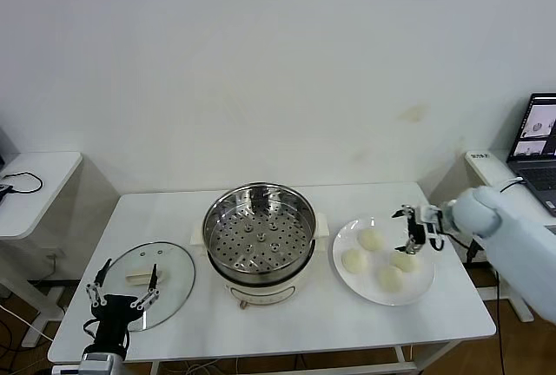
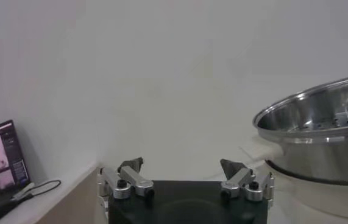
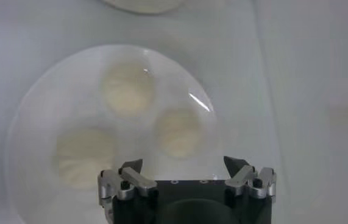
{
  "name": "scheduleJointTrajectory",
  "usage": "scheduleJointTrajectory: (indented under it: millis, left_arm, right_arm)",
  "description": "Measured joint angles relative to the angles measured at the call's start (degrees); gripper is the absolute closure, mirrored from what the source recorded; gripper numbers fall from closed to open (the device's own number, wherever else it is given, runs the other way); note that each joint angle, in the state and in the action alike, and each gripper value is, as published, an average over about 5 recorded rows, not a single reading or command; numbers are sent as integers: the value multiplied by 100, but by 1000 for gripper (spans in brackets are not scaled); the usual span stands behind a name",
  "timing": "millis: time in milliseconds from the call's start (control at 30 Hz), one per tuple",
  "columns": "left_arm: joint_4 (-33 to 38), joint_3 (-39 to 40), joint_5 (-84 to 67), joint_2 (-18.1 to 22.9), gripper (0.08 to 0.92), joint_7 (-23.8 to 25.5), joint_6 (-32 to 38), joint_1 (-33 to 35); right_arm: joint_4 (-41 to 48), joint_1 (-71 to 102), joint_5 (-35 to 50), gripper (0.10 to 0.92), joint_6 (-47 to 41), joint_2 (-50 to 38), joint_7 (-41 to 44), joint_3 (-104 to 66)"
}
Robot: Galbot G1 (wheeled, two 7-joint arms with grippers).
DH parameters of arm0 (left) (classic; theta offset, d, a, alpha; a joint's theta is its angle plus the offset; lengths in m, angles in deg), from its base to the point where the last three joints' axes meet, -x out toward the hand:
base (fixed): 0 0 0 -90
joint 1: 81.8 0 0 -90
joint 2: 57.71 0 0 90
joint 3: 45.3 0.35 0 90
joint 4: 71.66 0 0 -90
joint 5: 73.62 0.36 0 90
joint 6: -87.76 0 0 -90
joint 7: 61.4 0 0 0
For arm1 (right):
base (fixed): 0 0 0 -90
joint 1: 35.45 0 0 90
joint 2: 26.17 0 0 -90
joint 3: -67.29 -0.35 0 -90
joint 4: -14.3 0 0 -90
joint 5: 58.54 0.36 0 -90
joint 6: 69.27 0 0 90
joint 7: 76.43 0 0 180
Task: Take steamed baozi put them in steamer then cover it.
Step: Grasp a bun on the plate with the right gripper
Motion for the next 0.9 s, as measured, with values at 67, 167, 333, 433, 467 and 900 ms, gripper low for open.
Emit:
scheduleJointTrajectory:
  millis: [67, 167, 333, 433, 467, 900]
  left_arm:
    - [21, -25, 5, -5, 177, 7, 4, 5]
    - [59, -66, 13, 3, 177, 9, 8, 24]
    - [119, -121, 25, 32, 177, 10, 12, 56]
    - [138, -143, 33, 52, 177, 10, 25, 71]
    - [143, -149, 38, 58, 177, 10, 33, 76]
    - [187, -210, 119, 91, 177, 2, 173, 138]
  right_arm:
    - [233, -258, -68, 202, 59, 169, 136, 311]
    - [563, -549, -188, 203, 129, 412, 296, 686]
    - [1043, -838, -407, 202, 177, 768, 428, 1081]
    - [1297, -933, -536, 203, 181, 952, 453, 1221]
    - [1378, -956, -573, 203, 181, 1011, 456, 1253]
    - [2169, -1064, -840, 203, 165, 1682, 424, 1363]
